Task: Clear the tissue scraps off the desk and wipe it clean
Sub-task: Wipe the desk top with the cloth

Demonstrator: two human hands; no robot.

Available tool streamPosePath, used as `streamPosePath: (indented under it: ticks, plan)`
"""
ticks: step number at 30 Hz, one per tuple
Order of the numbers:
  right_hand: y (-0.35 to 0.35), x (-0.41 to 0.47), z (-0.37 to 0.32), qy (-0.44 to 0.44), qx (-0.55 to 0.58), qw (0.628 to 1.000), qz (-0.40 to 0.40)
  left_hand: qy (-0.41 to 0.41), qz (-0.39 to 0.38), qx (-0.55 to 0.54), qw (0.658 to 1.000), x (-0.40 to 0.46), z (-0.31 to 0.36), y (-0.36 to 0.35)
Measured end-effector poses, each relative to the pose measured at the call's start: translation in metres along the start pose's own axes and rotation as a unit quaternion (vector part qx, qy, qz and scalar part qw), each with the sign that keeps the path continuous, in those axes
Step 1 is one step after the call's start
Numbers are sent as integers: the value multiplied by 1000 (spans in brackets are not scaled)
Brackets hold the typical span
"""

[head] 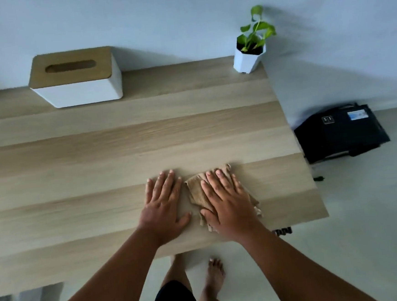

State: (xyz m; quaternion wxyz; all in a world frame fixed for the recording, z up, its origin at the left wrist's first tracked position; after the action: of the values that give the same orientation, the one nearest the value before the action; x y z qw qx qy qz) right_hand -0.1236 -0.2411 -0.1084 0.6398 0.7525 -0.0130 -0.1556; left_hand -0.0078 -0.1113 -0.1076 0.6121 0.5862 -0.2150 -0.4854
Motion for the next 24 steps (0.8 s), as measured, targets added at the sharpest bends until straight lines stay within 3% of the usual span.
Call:
streamPosePath:
  ticks: [12, 24]
  plan:
    - [1, -76, 159, -136, -2, 991, -9, -17, 21, 13, 1000, 52, 69, -8]
    - [7, -70, 182, -179, -13, 983, -37, -20, 34, 9, 999, 70, 88, -7]
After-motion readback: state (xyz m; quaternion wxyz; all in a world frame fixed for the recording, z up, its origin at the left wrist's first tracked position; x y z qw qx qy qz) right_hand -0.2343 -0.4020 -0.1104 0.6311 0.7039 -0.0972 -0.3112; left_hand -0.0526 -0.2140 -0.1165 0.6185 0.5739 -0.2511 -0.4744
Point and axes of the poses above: each hand's wrist, its own x-axis towards the middle knuckle, its own y-axis out of the back of the hand, z = x × y, the point moved 8 cm from there along x, towards the middle knuckle, and after that the axes turned 10 degrees about -z, right-handed, at the moved point
